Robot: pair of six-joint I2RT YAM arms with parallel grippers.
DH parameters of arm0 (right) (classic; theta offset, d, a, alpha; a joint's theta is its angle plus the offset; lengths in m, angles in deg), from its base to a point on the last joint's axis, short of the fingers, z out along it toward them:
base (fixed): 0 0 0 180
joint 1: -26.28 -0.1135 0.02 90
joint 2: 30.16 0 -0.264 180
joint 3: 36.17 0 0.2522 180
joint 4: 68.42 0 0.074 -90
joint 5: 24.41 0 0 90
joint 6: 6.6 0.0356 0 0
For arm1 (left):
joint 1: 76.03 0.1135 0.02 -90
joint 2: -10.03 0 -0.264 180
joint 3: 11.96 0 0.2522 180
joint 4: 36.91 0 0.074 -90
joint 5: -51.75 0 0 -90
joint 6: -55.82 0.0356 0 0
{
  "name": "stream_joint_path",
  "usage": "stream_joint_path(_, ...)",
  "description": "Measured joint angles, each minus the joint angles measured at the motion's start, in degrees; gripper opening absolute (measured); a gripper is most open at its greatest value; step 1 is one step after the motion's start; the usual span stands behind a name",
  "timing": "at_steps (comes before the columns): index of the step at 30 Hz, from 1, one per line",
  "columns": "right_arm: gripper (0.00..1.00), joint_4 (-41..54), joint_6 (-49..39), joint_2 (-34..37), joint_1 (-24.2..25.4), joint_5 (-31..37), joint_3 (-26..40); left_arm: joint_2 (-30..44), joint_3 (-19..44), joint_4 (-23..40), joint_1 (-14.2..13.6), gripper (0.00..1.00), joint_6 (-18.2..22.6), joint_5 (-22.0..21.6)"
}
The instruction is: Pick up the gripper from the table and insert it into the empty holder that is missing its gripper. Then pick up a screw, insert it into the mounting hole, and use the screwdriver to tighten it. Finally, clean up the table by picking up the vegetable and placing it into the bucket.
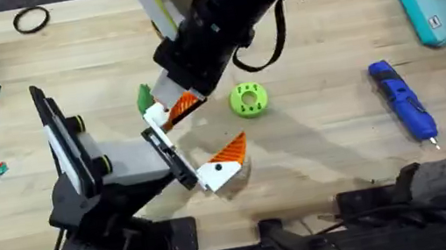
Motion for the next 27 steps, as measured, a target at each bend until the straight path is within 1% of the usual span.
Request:
stream_joint_path(18, 0.004, 0.1, 0.0, 0.7, -0.7, 1.4, 0.0, 0.0, 0.0, 0.0, 0.0, 0.986, 0.0, 0.0)
stream_joint_path(27, 0.004, 0.3, 0.0, 3.1, -1.0, 1.5, 0.0, 0.0, 0.0, 0.0, 0.0, 0.986, -0.6, -0.4)
